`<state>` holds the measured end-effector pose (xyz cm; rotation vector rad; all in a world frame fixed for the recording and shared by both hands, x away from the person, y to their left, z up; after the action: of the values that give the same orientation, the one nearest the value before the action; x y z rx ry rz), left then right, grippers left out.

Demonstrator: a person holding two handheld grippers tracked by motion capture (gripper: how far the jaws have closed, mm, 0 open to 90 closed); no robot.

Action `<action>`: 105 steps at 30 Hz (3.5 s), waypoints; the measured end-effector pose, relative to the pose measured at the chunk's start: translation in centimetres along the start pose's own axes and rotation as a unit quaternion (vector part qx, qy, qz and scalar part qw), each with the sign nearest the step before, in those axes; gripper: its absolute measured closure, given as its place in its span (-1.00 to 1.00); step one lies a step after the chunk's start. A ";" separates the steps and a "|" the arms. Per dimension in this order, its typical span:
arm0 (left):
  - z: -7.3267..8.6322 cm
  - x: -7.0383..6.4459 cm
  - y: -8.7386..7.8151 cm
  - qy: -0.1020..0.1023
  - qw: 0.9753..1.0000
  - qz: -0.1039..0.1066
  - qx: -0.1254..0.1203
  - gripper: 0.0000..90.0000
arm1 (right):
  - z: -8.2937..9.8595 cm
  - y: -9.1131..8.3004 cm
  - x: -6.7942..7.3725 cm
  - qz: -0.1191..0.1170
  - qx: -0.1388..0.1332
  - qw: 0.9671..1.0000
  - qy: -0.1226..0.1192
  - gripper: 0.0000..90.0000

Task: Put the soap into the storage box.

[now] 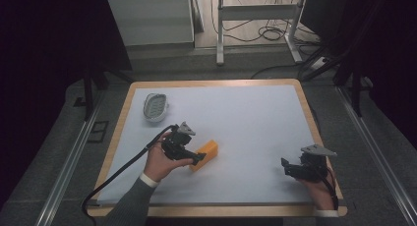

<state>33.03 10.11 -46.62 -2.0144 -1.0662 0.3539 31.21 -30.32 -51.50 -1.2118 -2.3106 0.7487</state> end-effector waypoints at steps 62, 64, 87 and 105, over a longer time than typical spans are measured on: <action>-0.8 0.7 0.8 -0.012 1.000 0.010 0.006 0.36 | 0.2 -0.1 -0.7 0.011 0.006 1.000 0.006 -0.78; -0.6 1.0 0.6 -0.017 1.000 0.006 0.003 0.36 | 0.3 -0.1 -0.7 0.011 0.005 1.000 0.007 -0.78; -0.6 3.4 -1.4 -0.033 0.999 -0.010 -0.014 0.36 | 0.4 0.0 -0.9 0.012 0.008 1.000 0.016 -0.78; -1.2 6.5 -3.4 -0.044 0.998 -0.031 -0.026 0.36 | 0.5 0.1 -0.9 0.012 0.011 1.000 0.018 -0.78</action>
<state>35.76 15.68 -42.48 -2.0235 -1.2001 0.3885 31.46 -31.15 -52.03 -1.2354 -2.2570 0.7541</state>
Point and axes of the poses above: each handheld gripper's, and its own axes: y roughly forward along the jaws, z roughly out of its underside, x roughly to its left, the point moved 1 cm from there along y, roughly forward along the jaws, and after that the axes turned 15 degrees about -z, right-handed, at the moved point
